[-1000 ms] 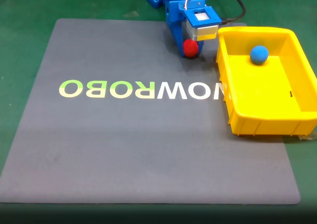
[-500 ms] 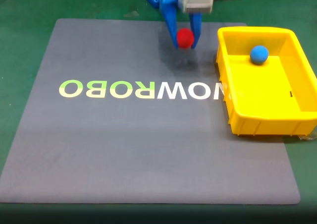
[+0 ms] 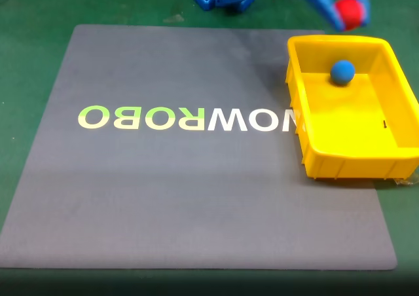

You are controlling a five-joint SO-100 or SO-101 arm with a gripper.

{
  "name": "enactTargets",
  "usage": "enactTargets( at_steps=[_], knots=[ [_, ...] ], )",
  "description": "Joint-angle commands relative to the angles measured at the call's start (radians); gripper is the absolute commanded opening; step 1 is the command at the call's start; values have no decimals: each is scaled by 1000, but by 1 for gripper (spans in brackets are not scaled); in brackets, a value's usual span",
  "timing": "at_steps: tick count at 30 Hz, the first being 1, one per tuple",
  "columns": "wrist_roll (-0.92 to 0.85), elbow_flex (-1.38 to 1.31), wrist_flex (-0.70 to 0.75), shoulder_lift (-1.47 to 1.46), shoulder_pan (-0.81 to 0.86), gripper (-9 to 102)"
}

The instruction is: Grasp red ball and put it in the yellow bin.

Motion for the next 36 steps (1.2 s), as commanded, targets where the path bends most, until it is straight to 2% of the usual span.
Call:
enactTargets(
  at_steps=[1,14,20,23,36],
  knots=[
    [17,-112,-77,-48,-49,1],
    [21,-149,-126,-137,-95,3],
    [35,-149,-126,-123,-75,26],
    [41,-149,-126,-117,-58,31],
    [38,-152,-100,-74,-29,33]
  ],
)
